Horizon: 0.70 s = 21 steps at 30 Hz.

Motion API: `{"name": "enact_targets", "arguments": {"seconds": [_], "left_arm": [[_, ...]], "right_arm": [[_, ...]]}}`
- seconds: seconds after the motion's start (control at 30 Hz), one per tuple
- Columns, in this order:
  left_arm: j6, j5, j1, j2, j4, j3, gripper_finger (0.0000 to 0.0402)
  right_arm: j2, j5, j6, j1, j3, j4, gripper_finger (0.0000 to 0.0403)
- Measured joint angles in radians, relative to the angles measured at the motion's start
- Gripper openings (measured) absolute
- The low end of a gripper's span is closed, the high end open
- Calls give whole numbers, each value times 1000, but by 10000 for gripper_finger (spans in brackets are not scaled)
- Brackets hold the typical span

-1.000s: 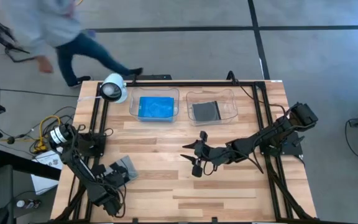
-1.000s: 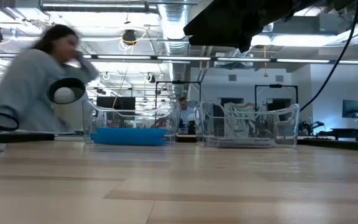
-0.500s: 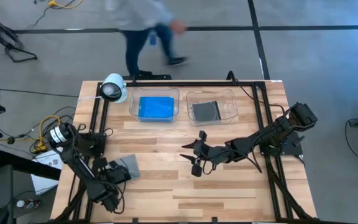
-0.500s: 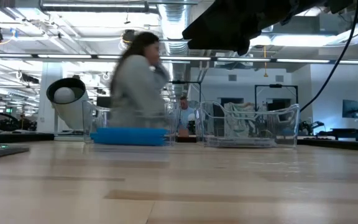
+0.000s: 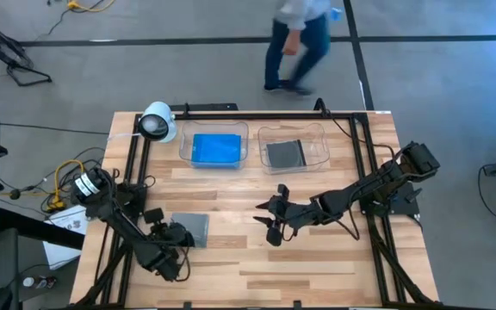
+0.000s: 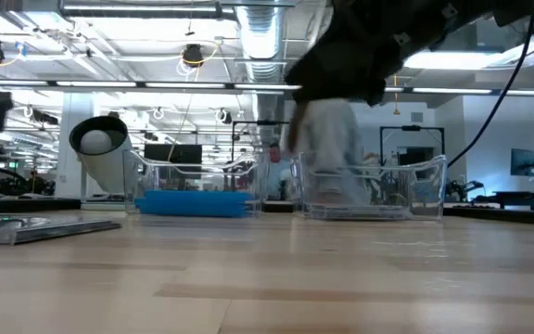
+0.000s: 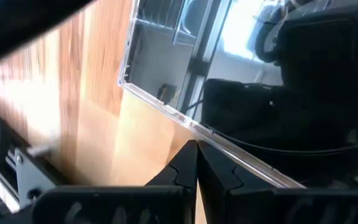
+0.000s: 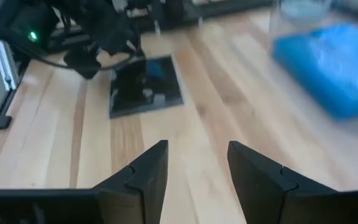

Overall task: Pick & place jewel cases by type
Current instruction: Put the black cd case into the right transparent bin

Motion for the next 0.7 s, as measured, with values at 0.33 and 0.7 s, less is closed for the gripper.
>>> {"name": "enact_targets", "arguments": {"seconds": [0.33,0.7], "left_arm": [[135,-34,102,-2,71,4,0],[258,-82,115,3,177,74,0]], "right_arm": [[0,-91,199,22,-22,-125,159],[0,-174,311,62,-31,-134,159]]}}
